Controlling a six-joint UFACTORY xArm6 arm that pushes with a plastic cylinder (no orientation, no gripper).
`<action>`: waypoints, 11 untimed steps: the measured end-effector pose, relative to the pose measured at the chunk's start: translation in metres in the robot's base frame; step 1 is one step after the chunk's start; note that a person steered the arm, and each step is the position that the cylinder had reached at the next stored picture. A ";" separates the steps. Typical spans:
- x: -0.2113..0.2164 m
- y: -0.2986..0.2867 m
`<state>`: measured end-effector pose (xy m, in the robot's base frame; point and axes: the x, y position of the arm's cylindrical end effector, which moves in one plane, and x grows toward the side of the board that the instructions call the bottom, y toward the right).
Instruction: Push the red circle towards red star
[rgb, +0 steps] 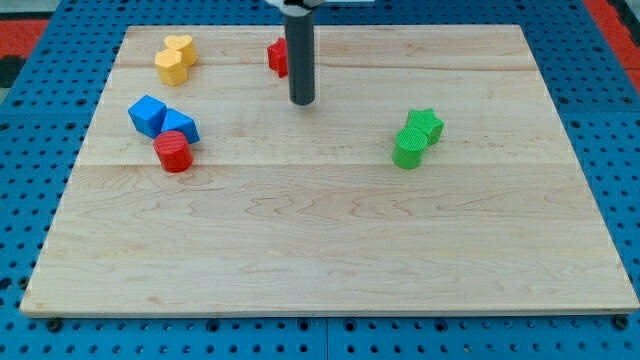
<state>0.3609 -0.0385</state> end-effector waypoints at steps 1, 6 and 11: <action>0.053 -0.045; 0.082 -0.166; -0.042 -0.053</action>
